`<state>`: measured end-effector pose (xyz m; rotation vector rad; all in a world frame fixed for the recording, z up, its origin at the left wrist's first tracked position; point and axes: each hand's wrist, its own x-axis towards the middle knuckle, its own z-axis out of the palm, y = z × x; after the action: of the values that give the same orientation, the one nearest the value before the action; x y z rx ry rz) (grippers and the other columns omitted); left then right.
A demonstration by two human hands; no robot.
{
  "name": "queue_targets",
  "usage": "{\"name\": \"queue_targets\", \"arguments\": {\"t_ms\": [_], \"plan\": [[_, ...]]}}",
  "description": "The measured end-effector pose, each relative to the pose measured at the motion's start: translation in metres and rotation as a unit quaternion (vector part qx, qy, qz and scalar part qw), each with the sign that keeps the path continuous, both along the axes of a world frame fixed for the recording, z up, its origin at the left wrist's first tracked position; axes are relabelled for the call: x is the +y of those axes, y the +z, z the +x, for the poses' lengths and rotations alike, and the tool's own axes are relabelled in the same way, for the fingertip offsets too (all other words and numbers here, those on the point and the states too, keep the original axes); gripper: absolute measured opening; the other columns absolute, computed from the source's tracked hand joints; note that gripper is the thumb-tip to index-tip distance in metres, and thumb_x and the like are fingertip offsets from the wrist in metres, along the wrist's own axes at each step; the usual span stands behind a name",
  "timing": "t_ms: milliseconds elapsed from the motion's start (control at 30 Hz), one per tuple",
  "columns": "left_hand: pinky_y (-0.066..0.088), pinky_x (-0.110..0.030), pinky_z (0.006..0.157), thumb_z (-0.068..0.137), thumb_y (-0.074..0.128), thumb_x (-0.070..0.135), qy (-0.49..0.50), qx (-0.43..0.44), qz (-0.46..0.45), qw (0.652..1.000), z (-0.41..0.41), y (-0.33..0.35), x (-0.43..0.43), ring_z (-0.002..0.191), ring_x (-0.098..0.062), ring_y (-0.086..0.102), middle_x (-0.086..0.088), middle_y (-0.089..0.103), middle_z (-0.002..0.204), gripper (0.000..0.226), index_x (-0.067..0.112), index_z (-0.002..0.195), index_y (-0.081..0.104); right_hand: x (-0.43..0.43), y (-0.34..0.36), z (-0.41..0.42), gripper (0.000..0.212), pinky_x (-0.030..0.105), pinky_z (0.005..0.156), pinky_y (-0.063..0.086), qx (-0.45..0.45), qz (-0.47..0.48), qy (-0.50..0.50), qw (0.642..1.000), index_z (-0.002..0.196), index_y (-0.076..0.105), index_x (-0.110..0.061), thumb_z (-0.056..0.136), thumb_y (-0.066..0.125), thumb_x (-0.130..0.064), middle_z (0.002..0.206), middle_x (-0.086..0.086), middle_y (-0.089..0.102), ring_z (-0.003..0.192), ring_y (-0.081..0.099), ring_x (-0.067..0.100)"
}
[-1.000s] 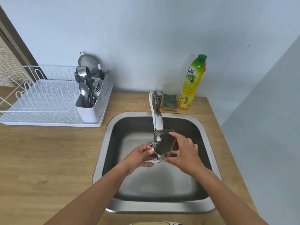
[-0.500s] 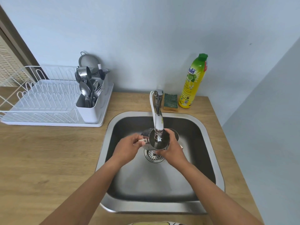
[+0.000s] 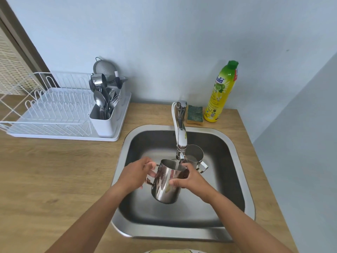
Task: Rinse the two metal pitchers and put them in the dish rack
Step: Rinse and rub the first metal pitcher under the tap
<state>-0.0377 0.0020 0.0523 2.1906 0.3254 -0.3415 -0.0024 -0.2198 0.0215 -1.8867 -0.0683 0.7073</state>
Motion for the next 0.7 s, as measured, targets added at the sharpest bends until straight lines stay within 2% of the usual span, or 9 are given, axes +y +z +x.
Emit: {"name": "queue_targets", "arguments": {"t_ms": [100,200,333,400,467,567,633,700], "plan": [[0.049,-0.027,0.049,0.102,0.042,0.032,0.034,0.063,-0.166,0.983,-0.005,-0.007,-0.007,0.072,-0.028,0.073,-0.004,0.078,0.089,0.024,0.014,0.095,0.057,-0.010,0.003,0.000,0.063,0.019,0.082,0.052,-0.002,-0.016,-0.006,1.000,0.121,0.050,-0.020,0.071,0.088,-0.030,0.112,-0.003,0.067,0.104,0.065,0.010],[0.052,-0.028,0.049,0.104,0.042,0.028,0.039,0.092,-0.280,0.955,-0.008,-0.015,-0.016,0.077,-0.031,0.072,-0.012,0.077,0.098,0.023,0.009,0.099,0.054,-0.018,0.015,0.002,0.064,0.027,0.088,0.055,-0.033,-0.053,0.003,0.998,0.119,0.051,-0.023,0.069,0.088,-0.039,0.111,-0.004,0.066,0.101,0.065,0.009],[0.061,-0.037,0.066,0.103,0.045,0.023,0.050,0.103,-0.375,0.920,-0.005,-0.028,-0.029,0.096,-0.036,0.071,-0.014,0.073,0.104,0.017,0.009,0.097,0.054,-0.029,0.033,0.006,0.083,0.028,0.095,0.049,-0.104,-0.128,0.038,0.986,0.130,0.041,-0.033,0.061,0.088,-0.044,0.112,-0.011,0.060,0.105,0.060,0.009],[0.061,-0.041,0.076,0.103,0.047,0.018,0.054,0.097,-0.402,0.909,-0.001,-0.034,-0.034,0.100,-0.033,0.070,-0.011,0.072,0.102,0.014,0.009,0.095,0.055,-0.031,0.039,0.007,0.091,0.032,0.099,0.048,-0.131,-0.162,0.053,0.977,0.133,0.036,-0.037,0.059,0.088,-0.045,0.117,-0.009,0.059,0.109,0.058,0.014],[0.060,-0.041,0.083,0.102,0.049,0.015,0.049,0.082,-0.406,0.909,0.004,-0.037,-0.036,0.103,-0.029,0.069,-0.010,0.071,0.101,0.011,0.010,0.094,0.056,-0.031,0.040,0.009,0.090,0.031,0.099,0.047,-0.159,-0.178,0.055,0.970,0.133,0.035,-0.039,0.061,0.089,-0.039,0.118,-0.011,0.054,0.110,0.055,0.014],[0.060,-0.036,0.086,0.101,0.051,0.012,0.041,0.047,-0.388,0.920,0.012,-0.036,-0.037,0.102,-0.023,0.065,-0.012,0.067,0.105,0.009,0.008,0.095,0.057,-0.031,0.041,0.012,0.087,0.028,0.096,0.039,-0.193,-0.183,0.048,0.963,0.132,0.034,-0.039,0.065,0.088,-0.029,0.123,-0.012,0.052,0.113,0.048,0.015],[0.059,-0.032,0.085,0.100,0.052,0.009,0.046,0.021,-0.372,0.927,0.016,-0.032,-0.037,0.101,-0.020,0.062,-0.006,0.067,0.112,0.008,0.007,0.094,0.057,-0.029,0.038,0.014,0.087,0.029,0.094,0.032,-0.212,-0.186,0.044,0.959,0.132,0.033,-0.039,0.066,0.088,-0.028,0.125,-0.012,0.053,0.112,0.047,0.016],[0.057,-0.031,0.087,0.099,0.052,0.007,0.043,-0.007,-0.349,0.936,0.018,-0.025,-0.036,0.102,-0.019,0.061,-0.002,0.067,0.121,0.013,0.009,0.088,0.058,-0.026,0.031,0.017,0.086,0.031,0.097,0.032,-0.221,-0.180,0.038,0.958,0.131,0.032,-0.042,0.066,0.087,-0.029,0.126,-0.014,0.056,0.112,0.049,0.016]]}}
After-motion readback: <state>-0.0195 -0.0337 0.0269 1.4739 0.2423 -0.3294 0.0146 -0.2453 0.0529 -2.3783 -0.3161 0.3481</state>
